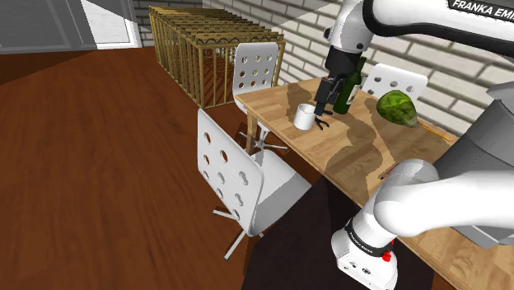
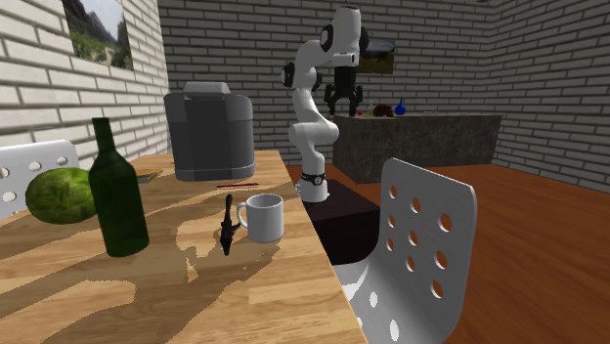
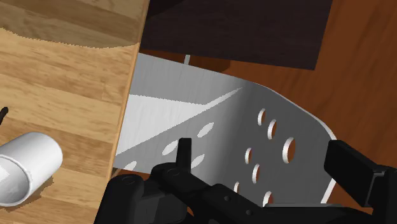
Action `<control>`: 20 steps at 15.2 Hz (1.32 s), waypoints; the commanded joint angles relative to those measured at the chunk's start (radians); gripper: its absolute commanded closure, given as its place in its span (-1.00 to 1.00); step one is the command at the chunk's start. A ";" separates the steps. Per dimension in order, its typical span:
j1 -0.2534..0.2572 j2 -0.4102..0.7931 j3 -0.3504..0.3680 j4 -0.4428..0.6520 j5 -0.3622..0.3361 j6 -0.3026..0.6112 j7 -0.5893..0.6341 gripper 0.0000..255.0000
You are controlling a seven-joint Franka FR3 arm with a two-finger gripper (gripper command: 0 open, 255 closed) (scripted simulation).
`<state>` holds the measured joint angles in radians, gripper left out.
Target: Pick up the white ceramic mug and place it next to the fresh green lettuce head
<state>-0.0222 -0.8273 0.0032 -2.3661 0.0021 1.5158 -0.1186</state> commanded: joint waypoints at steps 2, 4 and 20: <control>-0.006 0.014 -0.017 -0.010 -0.013 0.025 -0.018 -1.00; -0.018 0.045 -0.051 -0.026 -0.037 0.076 -0.053 -1.00; -0.077 0.466 -0.316 0.035 -0.118 0.472 -0.334 -1.00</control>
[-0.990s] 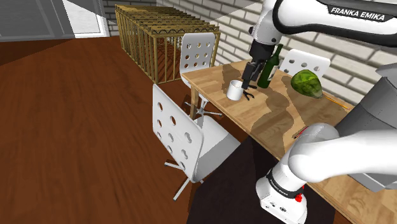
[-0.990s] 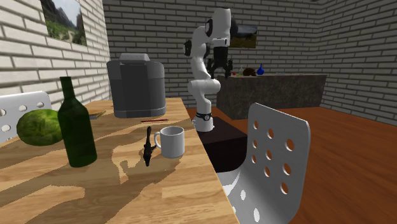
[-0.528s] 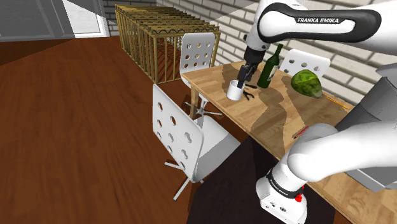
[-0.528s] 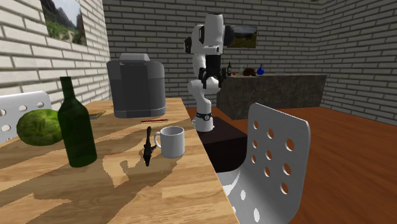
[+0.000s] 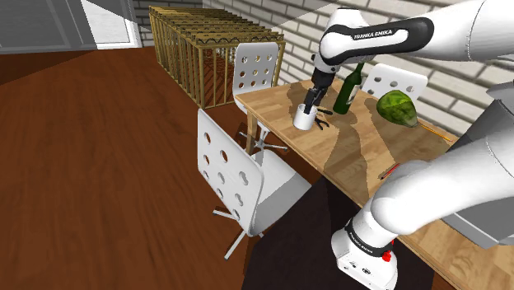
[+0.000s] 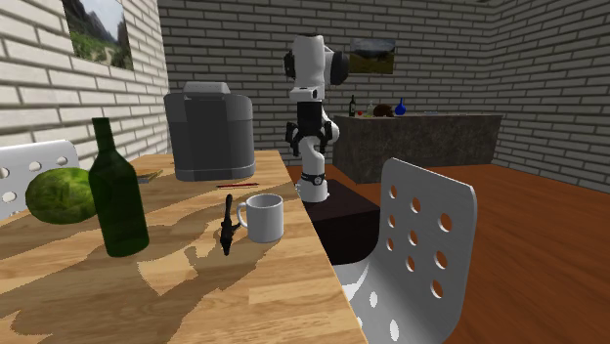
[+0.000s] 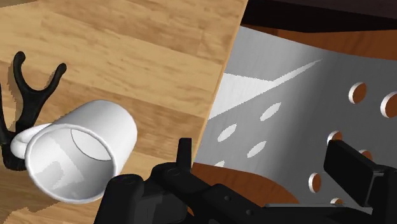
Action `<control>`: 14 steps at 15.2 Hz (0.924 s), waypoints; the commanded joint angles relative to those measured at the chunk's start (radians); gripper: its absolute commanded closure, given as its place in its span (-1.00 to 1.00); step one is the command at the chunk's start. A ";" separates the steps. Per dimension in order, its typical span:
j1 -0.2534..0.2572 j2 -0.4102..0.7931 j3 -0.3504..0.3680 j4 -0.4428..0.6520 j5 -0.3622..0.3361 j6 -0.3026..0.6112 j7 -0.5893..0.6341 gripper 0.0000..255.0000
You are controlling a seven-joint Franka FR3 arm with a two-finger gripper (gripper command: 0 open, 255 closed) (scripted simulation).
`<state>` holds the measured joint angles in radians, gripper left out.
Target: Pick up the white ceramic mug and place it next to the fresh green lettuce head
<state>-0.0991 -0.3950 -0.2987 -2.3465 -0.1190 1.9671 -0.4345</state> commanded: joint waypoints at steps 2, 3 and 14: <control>-0.002 0.103 -0.045 0.047 0.016 0.062 -0.058 -1.00; -0.003 0.139 -0.059 0.064 0.025 0.081 -0.079 -1.00; -0.038 0.483 -0.145 0.255 0.182 0.221 -0.290 -1.00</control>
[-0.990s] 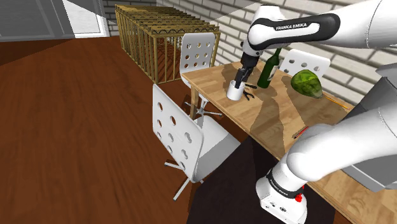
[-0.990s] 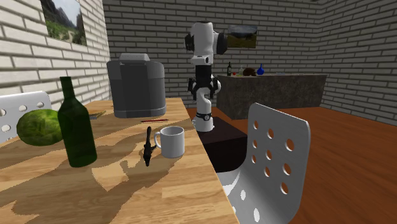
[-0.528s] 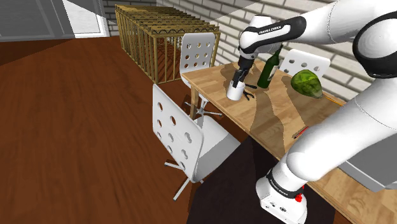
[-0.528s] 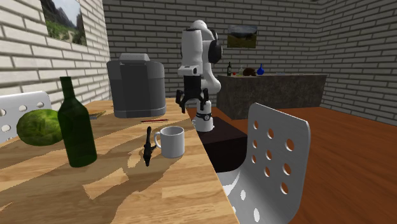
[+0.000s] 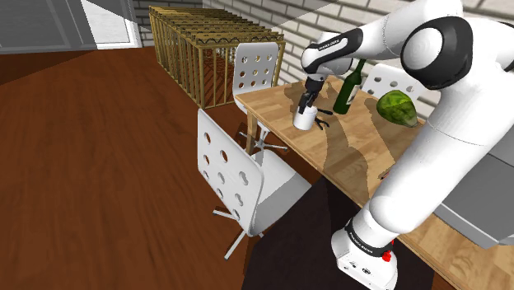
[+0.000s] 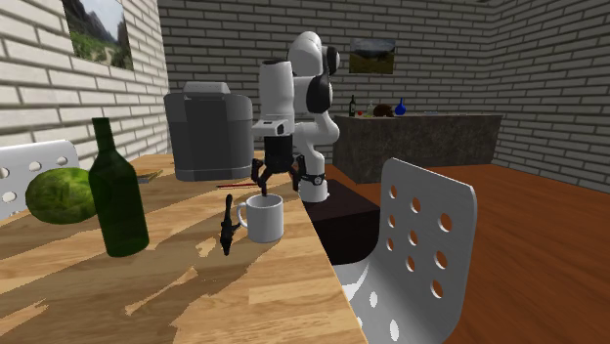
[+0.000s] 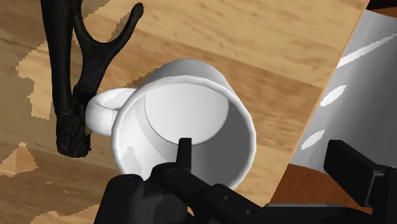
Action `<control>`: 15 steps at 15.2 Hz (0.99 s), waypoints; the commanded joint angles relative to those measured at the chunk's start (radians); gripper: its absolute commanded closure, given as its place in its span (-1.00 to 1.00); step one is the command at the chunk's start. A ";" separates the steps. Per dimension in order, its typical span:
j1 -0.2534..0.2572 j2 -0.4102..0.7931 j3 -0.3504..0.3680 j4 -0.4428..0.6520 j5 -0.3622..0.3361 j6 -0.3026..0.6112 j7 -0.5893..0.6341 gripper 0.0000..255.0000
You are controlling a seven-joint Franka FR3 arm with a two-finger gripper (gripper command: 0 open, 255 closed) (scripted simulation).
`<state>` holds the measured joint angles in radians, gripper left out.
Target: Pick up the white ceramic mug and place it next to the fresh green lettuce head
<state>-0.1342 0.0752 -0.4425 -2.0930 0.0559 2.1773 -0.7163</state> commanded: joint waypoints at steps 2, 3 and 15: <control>-0.004 0.027 0.000 -0.010 0.016 0.036 -0.014 -1.00; -0.005 0.035 0.001 -0.016 0.021 0.048 -0.018 -1.00; -0.007 0.055 0.003 -0.029 0.034 0.079 -0.026 1.00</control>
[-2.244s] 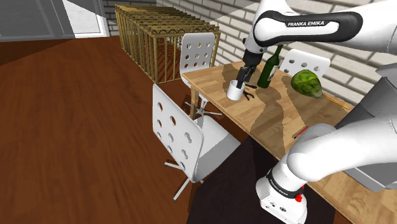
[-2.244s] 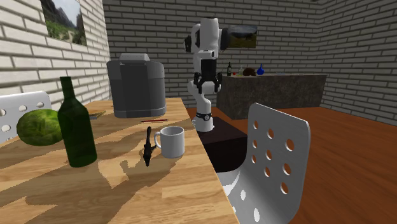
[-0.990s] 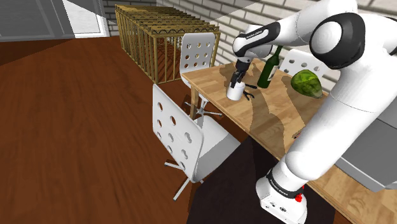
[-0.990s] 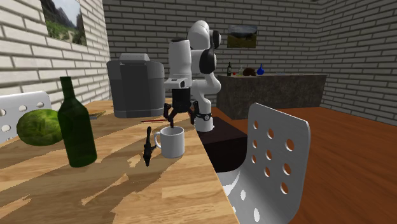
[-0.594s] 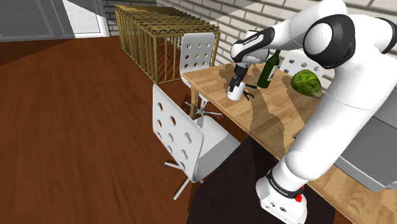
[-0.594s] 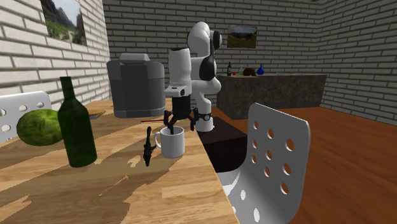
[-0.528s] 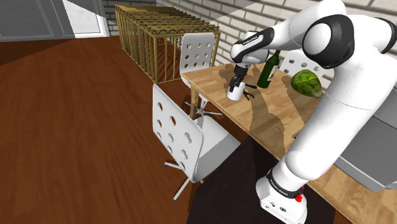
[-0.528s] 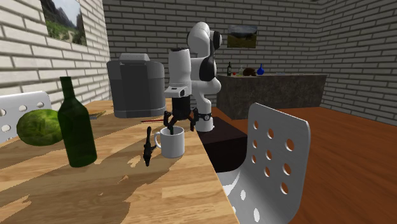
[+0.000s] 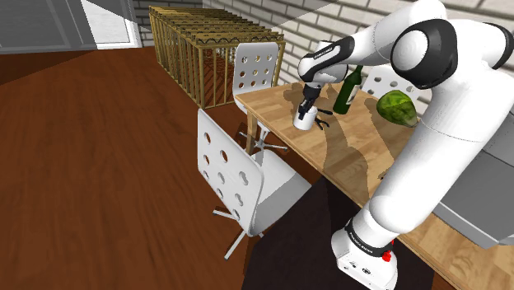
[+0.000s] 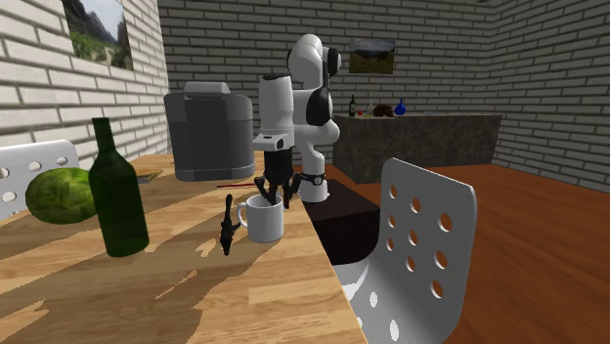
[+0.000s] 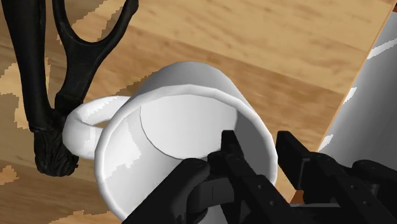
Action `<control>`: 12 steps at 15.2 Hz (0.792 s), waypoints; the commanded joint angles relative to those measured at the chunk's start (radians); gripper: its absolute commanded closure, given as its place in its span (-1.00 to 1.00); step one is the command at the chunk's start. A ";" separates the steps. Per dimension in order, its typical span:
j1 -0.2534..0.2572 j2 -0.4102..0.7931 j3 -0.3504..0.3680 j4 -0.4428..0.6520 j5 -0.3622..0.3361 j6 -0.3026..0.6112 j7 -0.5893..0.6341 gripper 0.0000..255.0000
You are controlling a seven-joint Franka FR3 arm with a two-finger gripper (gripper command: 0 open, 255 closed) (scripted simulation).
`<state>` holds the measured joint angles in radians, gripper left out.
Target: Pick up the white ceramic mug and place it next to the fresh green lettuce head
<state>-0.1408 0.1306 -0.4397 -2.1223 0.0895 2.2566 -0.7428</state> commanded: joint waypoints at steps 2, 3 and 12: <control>0.000 0.000 0.000 0.000 0.000 0.000 0.000 1.00; 0.000 0.000 0.000 0.000 0.000 0.000 0.000 1.00; 0.003 -0.030 -0.003 0.023 -0.019 -0.049 0.014 1.00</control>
<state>-0.1389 0.1095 -0.4421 -2.1024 0.0759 2.2181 -0.7336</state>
